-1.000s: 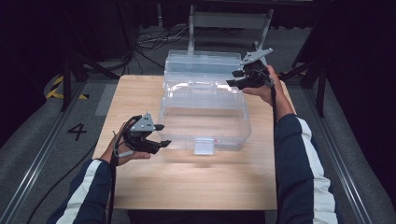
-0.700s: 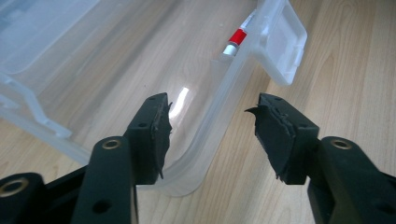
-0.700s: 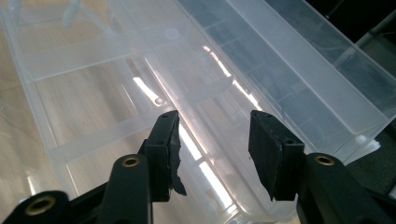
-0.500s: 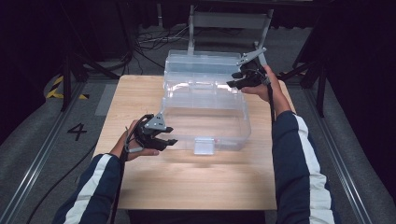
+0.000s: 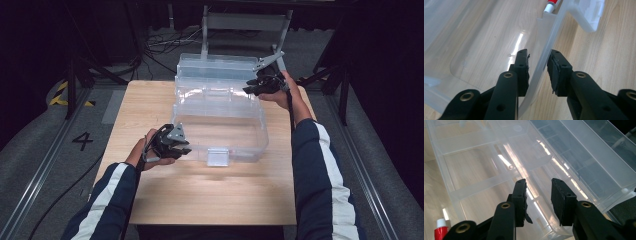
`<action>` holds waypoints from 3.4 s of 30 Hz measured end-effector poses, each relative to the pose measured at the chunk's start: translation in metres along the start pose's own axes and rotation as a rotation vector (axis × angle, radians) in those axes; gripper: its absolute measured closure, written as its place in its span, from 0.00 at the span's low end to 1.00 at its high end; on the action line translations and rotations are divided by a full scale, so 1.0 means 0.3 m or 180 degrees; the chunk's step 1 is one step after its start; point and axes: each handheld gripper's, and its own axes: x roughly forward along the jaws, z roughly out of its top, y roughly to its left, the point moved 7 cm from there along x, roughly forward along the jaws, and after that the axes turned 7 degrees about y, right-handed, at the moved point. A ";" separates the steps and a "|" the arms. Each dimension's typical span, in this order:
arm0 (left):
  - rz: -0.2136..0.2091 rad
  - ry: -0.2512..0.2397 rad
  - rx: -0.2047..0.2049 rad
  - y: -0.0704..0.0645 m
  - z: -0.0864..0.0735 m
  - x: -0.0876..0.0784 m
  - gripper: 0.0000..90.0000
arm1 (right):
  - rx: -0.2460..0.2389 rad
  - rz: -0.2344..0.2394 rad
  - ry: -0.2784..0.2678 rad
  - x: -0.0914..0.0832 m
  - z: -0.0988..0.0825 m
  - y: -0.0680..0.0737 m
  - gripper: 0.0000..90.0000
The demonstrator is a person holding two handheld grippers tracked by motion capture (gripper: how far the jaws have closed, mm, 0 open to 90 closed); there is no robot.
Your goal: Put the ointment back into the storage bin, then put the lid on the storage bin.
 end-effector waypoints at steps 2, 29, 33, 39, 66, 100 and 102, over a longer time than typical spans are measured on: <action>0.0011 0.0030 0.0040 0.001 0.001 0.002 0.79 | -0.0027 -0.0004 0.0022 -0.001 0.000 0.002 0.75; -0.0193 0.0049 0.0010 -0.015 0.017 0.028 0.82 | -0.0981 -0.0111 0.1133 -0.009 0.072 0.058 0.92; -0.0180 0.0049 0.0017 -0.017 0.016 0.028 0.82 | -0.1003 -0.0113 0.1128 -0.009 0.073 0.064 0.93; -0.0151 0.0025 0.0012 -0.019 0.017 0.029 0.82 | -0.0992 -0.0103 0.0918 -0.013 0.073 0.076 0.94; -0.0152 0.0029 -0.0016 -0.023 0.018 0.030 0.81 | -0.1159 -0.0121 0.0795 -0.051 0.077 0.134 0.97; -0.0169 0.0006 -0.0089 -0.027 0.016 0.030 0.80 | -0.1136 -0.0081 0.0615 -0.084 0.059 0.176 0.97; -0.0160 -0.0004 -0.0096 -0.028 0.016 0.031 0.80 | -0.1138 -0.0083 0.0601 -0.086 0.057 0.181 0.97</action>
